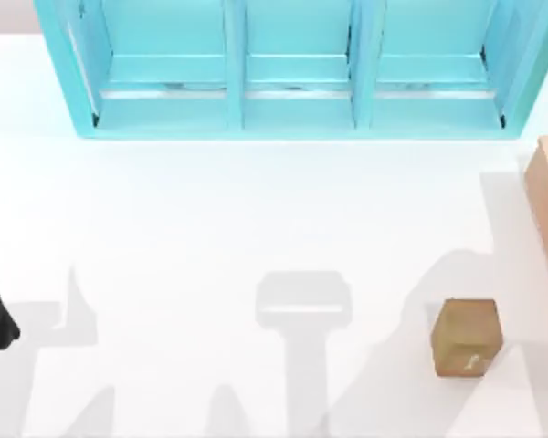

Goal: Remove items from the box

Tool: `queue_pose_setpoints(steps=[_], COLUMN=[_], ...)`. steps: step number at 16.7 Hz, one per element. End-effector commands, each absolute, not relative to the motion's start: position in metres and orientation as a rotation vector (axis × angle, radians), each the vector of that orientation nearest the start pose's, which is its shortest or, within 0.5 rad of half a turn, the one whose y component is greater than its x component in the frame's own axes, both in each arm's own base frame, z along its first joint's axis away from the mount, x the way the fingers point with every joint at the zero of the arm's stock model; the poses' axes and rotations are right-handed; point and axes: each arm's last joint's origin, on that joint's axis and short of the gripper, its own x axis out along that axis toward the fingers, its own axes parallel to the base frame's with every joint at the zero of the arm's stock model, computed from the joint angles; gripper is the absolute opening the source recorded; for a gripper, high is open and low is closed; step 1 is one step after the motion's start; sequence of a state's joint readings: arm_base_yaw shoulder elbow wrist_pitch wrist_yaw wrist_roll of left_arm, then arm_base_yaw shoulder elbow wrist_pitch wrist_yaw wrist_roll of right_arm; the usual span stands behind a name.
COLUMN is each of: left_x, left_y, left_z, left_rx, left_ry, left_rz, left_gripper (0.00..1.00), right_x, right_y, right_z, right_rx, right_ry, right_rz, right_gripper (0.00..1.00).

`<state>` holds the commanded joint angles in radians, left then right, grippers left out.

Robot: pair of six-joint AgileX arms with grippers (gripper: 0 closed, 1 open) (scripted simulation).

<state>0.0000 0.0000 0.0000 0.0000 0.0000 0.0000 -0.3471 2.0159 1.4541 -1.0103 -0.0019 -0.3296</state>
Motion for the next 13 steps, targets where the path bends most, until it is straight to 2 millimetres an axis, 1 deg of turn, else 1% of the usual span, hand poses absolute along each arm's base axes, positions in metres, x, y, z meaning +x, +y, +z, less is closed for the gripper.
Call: queue_pose_setpoints(steps=[8,9,13], left_x=[0.1057,0.1057,0.1057], left_y=[-0.0012,-0.0012,-0.0012], left_z=[0.16,0.16,0.16], left_rx=[0.0,0.0,0.0], left_ry=[0.0,0.0,0.0], left_rz=[0.0,0.0,0.0], left_gripper=[1.0,1.0,1.0], right_x=[0.3573,0.3573,0.3573], right_y=[-0.1256,-0.1256,-0.1256], right_z=[0.1593,0.1593,0.1593], right_rx=[0.011,0.011,0.011], right_ry=[1.571,1.571,1.571], right_rz=[-0.005,-0.005,-0.005], right_gripper=[0.02,0.0,0.0])
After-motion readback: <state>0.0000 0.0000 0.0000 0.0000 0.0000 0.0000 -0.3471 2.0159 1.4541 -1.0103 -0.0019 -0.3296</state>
